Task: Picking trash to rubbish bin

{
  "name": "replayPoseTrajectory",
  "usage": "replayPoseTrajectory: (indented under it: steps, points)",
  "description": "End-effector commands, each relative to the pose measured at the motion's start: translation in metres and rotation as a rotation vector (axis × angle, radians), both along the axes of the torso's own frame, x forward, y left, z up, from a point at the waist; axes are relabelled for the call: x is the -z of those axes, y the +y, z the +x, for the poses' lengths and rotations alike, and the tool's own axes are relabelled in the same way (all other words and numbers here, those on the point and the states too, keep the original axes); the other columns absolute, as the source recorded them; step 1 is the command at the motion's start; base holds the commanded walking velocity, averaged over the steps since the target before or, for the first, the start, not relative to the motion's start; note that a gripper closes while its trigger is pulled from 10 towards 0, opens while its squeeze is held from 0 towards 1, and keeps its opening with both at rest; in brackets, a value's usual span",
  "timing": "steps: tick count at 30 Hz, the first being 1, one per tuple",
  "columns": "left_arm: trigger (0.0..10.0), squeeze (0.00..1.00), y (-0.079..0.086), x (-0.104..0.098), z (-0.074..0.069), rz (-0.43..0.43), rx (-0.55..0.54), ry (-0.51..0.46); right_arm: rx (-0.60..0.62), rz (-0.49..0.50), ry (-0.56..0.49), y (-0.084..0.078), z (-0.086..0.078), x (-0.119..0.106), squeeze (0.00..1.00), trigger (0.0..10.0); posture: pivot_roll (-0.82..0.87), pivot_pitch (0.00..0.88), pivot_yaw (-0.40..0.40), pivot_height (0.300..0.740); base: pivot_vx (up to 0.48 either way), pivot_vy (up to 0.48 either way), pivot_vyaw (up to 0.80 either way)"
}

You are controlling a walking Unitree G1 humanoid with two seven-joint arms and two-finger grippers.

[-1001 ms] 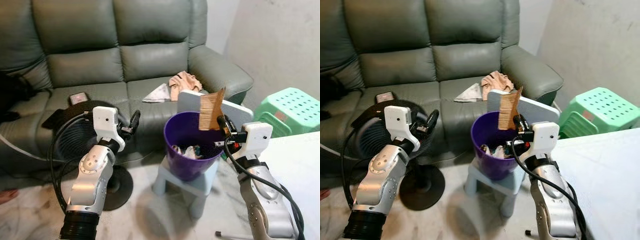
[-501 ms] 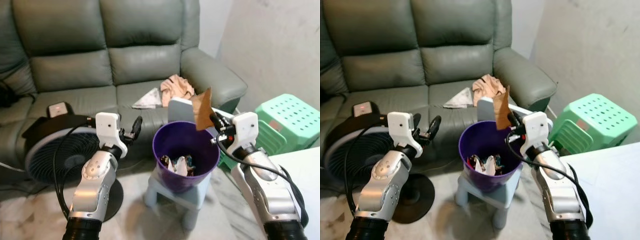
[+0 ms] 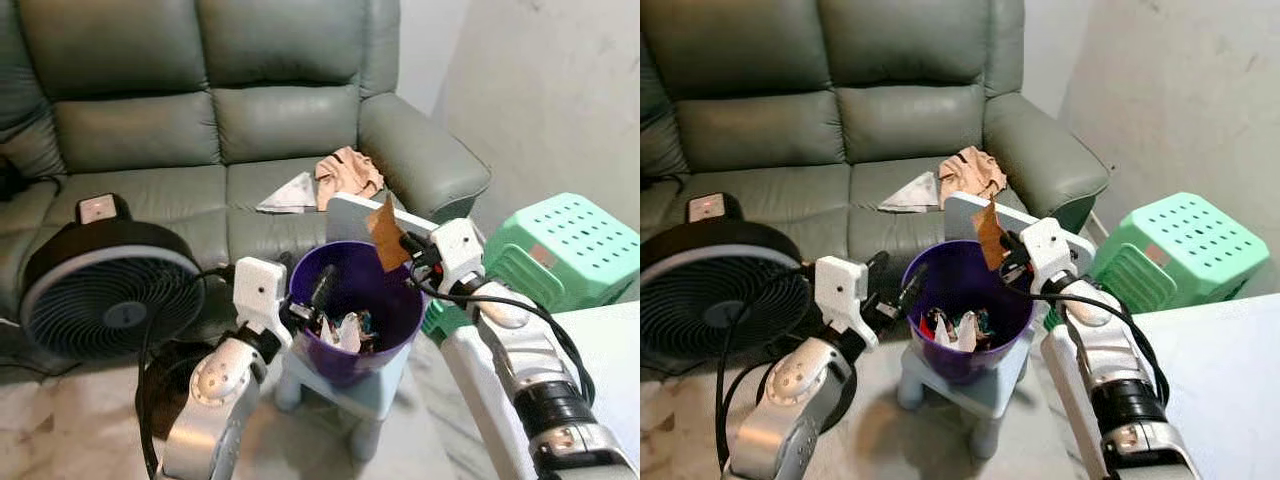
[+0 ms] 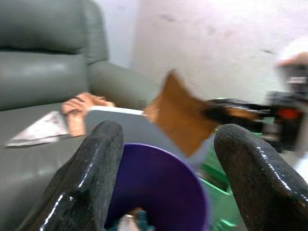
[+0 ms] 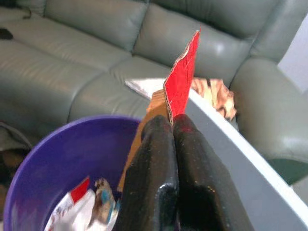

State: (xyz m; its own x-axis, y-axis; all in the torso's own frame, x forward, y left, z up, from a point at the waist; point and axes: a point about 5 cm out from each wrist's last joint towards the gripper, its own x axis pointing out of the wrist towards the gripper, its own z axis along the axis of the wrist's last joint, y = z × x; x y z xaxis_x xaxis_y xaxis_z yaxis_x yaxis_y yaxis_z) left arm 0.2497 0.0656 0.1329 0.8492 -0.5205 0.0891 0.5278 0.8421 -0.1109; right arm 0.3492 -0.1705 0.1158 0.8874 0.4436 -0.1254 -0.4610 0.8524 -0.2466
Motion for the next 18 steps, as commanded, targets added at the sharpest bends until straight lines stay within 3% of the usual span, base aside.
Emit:
replayPoseTrajectory:
  steps: [1, 7, 18]
  points:
    - [10.0, 0.00, -0.007, -0.004, -0.007, 0.010, 0.035, -0.017, -0.002, -0.020, 0.004, -0.001, 0.004, 0.000, 0.00, 10.0, 0.04, 0.127, -0.068, 0.740, 0.000, 0.000, 0.00]
    - [10.0, 0.00, -0.009, -0.006, -0.012, 0.009, 0.038, -0.020, -0.009, -0.035, 0.051, 0.002, 0.009, 0.006, 0.00, 10.0, 0.05, 0.146, -0.083, 0.740, 0.000, 0.000, 0.00]
    - [10.0, 0.00, -0.013, -0.005, -0.030, -0.019, 0.020, 0.013, 0.000, -0.015, 0.109, 0.021, 0.021, 0.008, 0.00, 10.0, 0.08, 0.192, -0.120, 0.740, 0.000, 0.000, 0.00]
